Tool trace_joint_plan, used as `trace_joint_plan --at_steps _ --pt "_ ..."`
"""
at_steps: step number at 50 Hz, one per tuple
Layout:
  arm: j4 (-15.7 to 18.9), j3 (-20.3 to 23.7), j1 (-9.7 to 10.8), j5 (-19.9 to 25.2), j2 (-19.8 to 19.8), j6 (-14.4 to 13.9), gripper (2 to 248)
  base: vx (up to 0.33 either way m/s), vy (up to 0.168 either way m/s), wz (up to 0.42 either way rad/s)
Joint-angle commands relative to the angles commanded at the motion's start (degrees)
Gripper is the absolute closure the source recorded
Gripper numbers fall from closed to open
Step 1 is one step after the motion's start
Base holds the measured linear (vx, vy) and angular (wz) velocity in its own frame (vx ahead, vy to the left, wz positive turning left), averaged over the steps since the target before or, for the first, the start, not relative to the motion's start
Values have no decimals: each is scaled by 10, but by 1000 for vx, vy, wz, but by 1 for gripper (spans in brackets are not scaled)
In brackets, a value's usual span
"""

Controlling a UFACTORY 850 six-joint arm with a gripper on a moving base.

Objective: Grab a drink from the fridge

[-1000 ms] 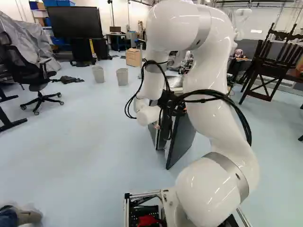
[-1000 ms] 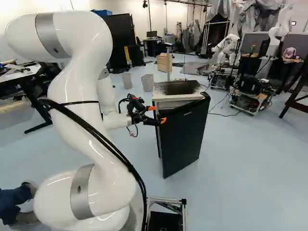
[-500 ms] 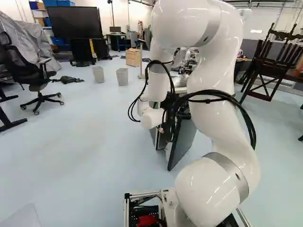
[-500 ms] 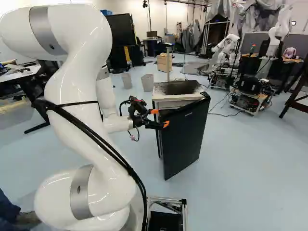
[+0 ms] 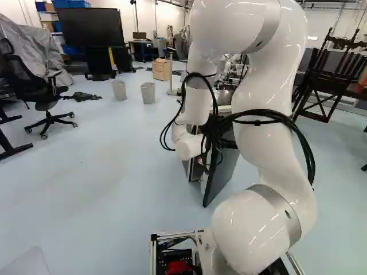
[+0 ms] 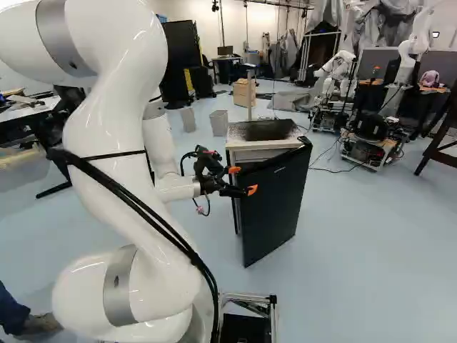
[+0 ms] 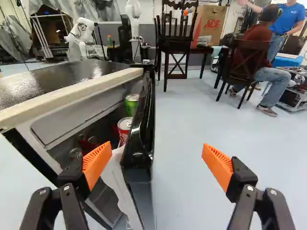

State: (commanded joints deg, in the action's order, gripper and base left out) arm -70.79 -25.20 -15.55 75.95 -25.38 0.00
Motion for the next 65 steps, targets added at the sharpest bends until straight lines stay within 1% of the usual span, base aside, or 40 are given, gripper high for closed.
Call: trace_joint_plan --at_steps 16,35,65 --pt "0 20 27 7 12 0 3 0 0 0" --pt "0 39 65 15 22 0 3 0 0 0" --pt "0 52 140 29 30 0 3 0 0 0"
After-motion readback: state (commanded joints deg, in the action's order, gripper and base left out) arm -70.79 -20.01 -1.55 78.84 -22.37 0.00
